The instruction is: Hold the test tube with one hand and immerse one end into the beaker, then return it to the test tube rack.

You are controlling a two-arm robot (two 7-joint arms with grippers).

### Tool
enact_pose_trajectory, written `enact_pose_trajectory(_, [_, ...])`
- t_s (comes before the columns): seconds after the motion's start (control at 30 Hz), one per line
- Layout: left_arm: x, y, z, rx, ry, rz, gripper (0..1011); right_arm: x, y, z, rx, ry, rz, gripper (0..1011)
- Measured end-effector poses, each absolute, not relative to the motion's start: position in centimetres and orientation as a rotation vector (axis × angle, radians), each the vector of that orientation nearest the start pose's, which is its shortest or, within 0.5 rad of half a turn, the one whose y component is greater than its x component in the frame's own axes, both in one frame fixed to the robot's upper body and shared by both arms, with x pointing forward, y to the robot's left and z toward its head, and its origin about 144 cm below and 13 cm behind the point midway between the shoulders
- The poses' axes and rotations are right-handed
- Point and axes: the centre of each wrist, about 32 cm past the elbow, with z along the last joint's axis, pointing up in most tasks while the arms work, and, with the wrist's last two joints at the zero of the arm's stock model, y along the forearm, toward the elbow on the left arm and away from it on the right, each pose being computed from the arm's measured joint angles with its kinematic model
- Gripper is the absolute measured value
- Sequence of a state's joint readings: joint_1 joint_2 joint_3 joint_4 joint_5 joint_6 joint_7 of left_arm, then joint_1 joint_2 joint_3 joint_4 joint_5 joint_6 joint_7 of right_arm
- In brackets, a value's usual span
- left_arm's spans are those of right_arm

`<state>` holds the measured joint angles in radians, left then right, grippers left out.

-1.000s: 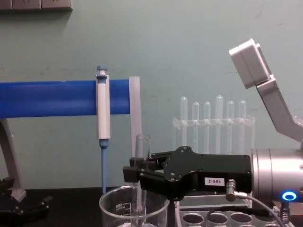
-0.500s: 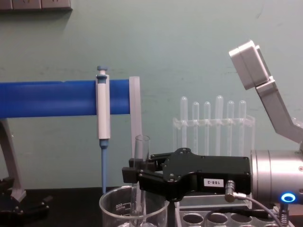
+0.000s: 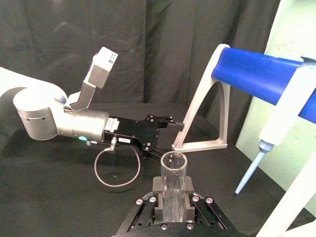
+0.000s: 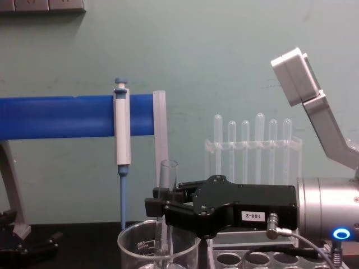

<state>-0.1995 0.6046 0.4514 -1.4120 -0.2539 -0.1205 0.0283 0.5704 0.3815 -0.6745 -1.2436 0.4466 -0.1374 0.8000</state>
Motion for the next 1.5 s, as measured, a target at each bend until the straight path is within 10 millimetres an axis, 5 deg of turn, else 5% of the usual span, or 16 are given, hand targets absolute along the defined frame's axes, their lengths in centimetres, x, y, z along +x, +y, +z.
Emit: enact_pose_trajectory(1.5, [48.86,30.97,113.98,0.305,-0.285,1.248,1000,57.35,-19.78,119.95,-0.088,-0.184,-0.313,225])
